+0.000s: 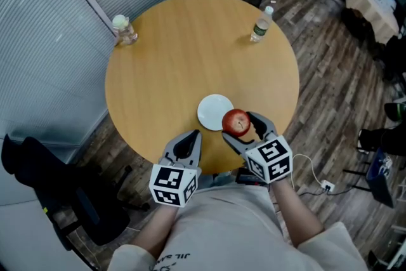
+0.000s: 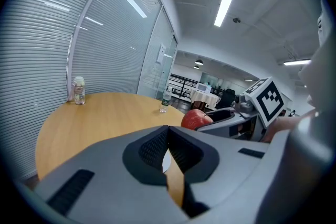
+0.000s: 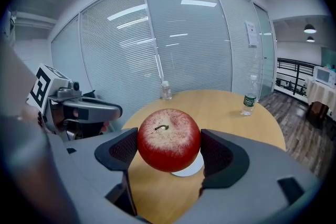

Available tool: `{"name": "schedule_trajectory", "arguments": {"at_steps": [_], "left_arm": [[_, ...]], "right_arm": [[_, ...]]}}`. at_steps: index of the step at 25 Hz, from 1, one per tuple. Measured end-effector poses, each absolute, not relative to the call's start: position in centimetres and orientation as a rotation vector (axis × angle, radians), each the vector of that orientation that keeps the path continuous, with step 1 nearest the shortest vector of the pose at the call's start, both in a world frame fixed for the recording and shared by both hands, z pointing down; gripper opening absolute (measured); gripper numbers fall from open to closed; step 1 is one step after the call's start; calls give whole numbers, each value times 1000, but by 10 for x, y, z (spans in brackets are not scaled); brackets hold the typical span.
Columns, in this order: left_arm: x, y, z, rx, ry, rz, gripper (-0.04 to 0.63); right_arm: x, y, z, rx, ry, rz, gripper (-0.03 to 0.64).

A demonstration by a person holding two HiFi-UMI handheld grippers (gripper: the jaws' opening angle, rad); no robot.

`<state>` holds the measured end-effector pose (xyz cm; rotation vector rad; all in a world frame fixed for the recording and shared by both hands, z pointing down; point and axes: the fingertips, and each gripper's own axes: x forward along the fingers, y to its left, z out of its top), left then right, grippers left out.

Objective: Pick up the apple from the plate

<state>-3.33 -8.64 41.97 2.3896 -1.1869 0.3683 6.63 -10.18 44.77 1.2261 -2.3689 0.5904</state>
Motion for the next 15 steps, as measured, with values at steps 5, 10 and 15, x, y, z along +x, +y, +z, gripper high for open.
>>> {"name": "schedule_trajectory", "arguments": {"at_steps": [5,10,15], "left_arm": [[-32,-86,419,2389,-1186,368,3],[-32,-87,418,2387,-1190,363,3],[-32,-85,420,2380,-1192,365,3]], "right_arm": [[66,-103,447,1216,-2371,593,383],[66,-104,447,1201,-2370,589,383],[64,-101,449,1184,-2373,595,383]]}}
